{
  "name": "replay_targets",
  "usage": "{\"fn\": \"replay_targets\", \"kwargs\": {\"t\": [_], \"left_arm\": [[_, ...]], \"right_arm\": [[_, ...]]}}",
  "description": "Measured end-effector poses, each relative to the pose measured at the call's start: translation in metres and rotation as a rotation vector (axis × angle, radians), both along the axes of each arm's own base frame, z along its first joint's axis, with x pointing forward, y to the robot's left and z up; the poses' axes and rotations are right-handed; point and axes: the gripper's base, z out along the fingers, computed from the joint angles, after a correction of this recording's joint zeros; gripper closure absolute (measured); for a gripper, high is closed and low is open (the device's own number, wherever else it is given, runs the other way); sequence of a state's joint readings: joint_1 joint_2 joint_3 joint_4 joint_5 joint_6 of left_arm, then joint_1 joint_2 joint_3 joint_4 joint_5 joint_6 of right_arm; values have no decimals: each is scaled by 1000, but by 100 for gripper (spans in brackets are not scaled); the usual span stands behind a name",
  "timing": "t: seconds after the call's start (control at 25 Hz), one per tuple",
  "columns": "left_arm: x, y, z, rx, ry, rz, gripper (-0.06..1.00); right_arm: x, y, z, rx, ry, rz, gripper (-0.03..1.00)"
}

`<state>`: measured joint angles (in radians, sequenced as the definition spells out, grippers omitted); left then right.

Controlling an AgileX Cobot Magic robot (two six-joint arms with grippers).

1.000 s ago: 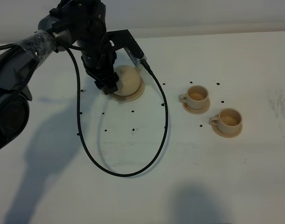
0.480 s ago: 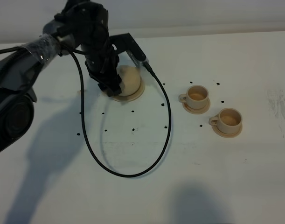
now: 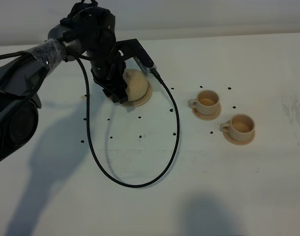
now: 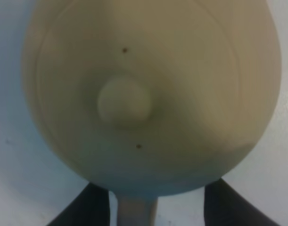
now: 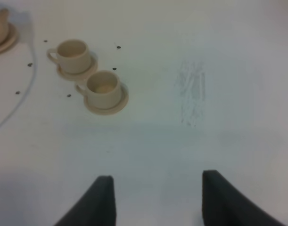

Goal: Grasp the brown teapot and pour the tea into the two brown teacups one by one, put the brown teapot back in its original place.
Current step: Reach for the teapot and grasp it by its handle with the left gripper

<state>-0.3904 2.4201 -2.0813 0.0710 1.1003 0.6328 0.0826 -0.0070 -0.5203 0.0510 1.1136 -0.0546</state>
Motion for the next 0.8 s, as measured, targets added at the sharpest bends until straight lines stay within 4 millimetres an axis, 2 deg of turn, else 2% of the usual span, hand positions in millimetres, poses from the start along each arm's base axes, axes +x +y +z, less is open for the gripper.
{"fn": "replay_targets", "kwargs": {"t": [0.16, 0.4, 0.8], "left_arm": [[1, 6, 3, 9, 21, 16, 52], [7, 5, 23, -11, -25, 23, 52], [7, 3, 24, -33, -24, 27, 52]], "right_arm": [[0, 0, 0, 0, 0, 0, 56], [0, 0, 0, 0, 0, 0, 56], [0, 0, 0, 0, 0, 0, 56]]}}
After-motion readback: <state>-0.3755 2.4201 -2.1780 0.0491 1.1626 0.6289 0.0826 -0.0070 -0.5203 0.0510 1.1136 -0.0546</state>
